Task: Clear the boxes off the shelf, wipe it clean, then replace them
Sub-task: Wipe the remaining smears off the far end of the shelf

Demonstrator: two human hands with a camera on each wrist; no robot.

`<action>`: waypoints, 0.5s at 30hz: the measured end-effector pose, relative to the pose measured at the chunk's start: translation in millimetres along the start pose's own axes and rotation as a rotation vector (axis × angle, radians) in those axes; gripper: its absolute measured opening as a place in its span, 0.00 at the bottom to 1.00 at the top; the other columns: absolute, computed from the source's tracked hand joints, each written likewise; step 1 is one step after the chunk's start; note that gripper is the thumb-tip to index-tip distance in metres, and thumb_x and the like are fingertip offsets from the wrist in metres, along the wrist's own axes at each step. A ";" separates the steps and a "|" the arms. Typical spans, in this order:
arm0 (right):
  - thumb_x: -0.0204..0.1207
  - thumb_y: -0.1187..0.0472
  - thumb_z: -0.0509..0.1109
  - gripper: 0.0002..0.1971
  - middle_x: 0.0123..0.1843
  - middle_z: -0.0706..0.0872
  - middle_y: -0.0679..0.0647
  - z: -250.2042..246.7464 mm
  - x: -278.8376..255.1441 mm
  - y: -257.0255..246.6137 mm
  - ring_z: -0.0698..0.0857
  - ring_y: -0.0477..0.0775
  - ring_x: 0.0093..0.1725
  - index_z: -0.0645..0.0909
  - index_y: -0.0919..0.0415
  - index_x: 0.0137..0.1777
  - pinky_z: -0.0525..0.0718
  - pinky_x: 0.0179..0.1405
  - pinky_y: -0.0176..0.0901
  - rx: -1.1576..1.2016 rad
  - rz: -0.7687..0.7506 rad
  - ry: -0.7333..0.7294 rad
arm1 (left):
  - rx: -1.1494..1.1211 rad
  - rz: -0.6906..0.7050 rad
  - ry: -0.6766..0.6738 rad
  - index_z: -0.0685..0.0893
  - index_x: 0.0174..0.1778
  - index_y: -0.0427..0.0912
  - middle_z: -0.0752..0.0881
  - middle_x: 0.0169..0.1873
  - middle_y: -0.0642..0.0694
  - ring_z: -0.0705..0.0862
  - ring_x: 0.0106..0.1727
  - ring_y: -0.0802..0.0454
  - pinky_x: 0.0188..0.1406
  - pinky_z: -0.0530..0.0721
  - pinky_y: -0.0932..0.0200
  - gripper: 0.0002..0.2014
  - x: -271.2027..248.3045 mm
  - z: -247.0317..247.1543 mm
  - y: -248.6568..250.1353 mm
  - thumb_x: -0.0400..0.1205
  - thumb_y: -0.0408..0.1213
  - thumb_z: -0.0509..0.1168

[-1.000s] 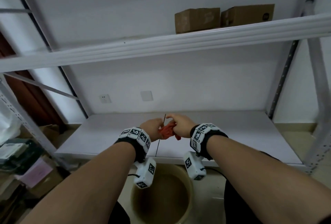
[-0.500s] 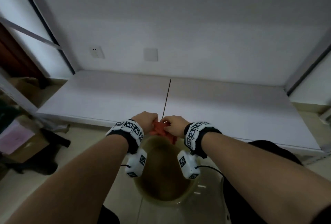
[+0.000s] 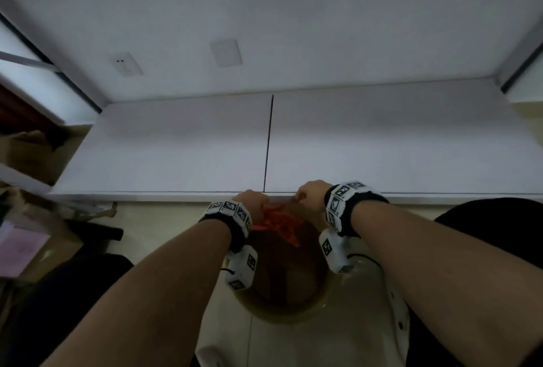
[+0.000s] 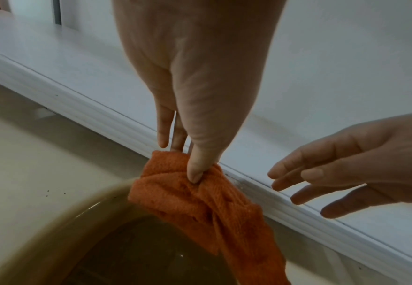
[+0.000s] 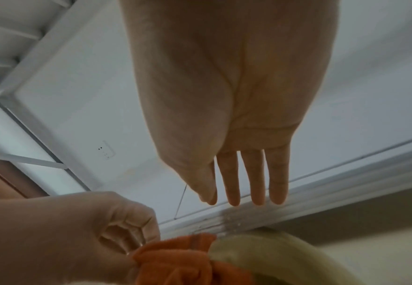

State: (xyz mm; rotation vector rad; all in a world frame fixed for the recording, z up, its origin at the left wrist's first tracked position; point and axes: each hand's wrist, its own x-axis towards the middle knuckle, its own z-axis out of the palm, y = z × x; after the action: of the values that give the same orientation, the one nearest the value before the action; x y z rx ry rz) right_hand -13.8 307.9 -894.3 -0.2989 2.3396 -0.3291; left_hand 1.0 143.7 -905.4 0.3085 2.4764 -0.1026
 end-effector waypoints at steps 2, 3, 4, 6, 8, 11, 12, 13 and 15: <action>0.84 0.65 0.57 0.19 0.72 0.77 0.60 -2.1 -4.5 10.1 0.76 0.60 0.71 0.75 0.65 0.72 0.74 0.66 0.42 0.016 0.018 -0.036 | 0.024 -0.004 -0.011 0.82 0.60 0.41 0.85 0.57 0.41 0.84 0.59 0.43 0.58 0.83 0.52 0.15 -2.4 -1.8 7.2 0.81 0.45 0.63; 0.83 0.65 0.58 0.18 0.71 0.77 0.61 -2.3 -7.6 13.8 0.76 0.61 0.71 0.76 0.66 0.72 0.75 0.65 0.42 0.025 0.023 -0.022 | 0.038 -0.008 -0.010 0.82 0.60 0.41 0.85 0.58 0.40 0.83 0.60 0.43 0.58 0.82 0.52 0.15 -4.3 -2.7 10.7 0.81 0.43 0.63; 0.82 0.63 0.61 0.18 0.69 0.79 0.61 -1.8 -12.5 16.8 0.77 0.61 0.69 0.77 0.66 0.70 0.76 0.65 0.44 0.025 0.023 0.017 | 0.046 -0.006 -0.005 0.82 0.60 0.41 0.85 0.59 0.40 0.83 0.61 0.42 0.59 0.82 0.53 0.14 -6.1 -3.6 13.8 0.81 0.41 0.62; 0.80 0.61 0.63 0.17 0.67 0.81 0.60 1.0 -21.9 16.0 0.80 0.60 0.67 0.80 0.63 0.67 0.78 0.65 0.48 0.036 -0.002 0.113 | 0.027 -0.002 0.018 0.83 0.59 0.43 0.84 0.60 0.41 0.82 0.62 0.43 0.61 0.79 0.54 0.13 -10.4 -5.4 18.6 0.81 0.38 0.60; 0.81 0.60 0.62 0.17 0.69 0.81 0.60 0.9 -33.5 10.9 0.79 0.59 0.68 0.79 0.63 0.68 0.77 0.65 0.46 0.021 -0.023 0.106 | -0.007 0.002 0.049 0.83 0.59 0.44 0.84 0.61 0.42 0.81 0.62 0.43 0.62 0.79 0.54 0.13 -16.2 -9.5 21.8 0.81 0.36 0.59; 0.84 0.63 0.59 0.18 0.75 0.75 0.57 -5.5 -51.9 4.0 0.75 0.57 0.73 0.75 0.62 0.72 0.72 0.68 0.40 0.056 -0.054 0.082 | -0.026 0.010 0.075 0.82 0.59 0.43 0.83 0.62 0.43 0.81 0.63 0.45 0.64 0.79 0.52 0.12 -29.4 -18.8 23.3 0.82 0.36 0.59; 0.83 0.64 0.58 0.18 0.75 0.75 0.56 -7.1 -57.0 4.5 0.74 0.56 0.73 0.75 0.61 0.72 0.71 0.68 0.40 0.059 -0.068 0.105 | -0.022 0.014 0.087 0.82 0.60 0.43 0.83 0.63 0.44 0.81 0.64 0.45 0.65 0.79 0.52 0.12 -34.4 -21.9 22.3 0.82 0.34 0.59; 0.83 0.66 0.58 0.19 0.75 0.75 0.56 -8.3 -62.2 5.6 0.75 0.56 0.73 0.76 0.60 0.72 0.71 0.68 0.40 0.066 -0.080 0.142 | -0.015 0.016 0.102 0.82 0.60 0.43 0.82 0.64 0.44 0.80 0.65 0.45 0.67 0.78 0.52 0.12 -39.0 -25.1 20.8 0.82 0.33 0.59; 0.82 0.67 0.57 0.20 0.75 0.75 0.55 -9.1 -71.9 6.2 0.74 0.56 0.73 0.76 0.59 0.72 0.71 0.70 0.41 0.084 -0.079 0.196 | 0.000 0.020 0.133 0.83 0.61 0.43 0.82 0.65 0.45 0.79 0.66 0.46 0.68 0.77 0.52 0.13 -49.2 -31.1 14.7 0.82 0.32 0.60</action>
State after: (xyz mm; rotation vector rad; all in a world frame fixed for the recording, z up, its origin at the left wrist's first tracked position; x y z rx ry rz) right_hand 29.2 337.2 -843.5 -0.3318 2.5017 -0.5139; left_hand 24.3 152.9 -850.8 0.3508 2.6042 -0.0755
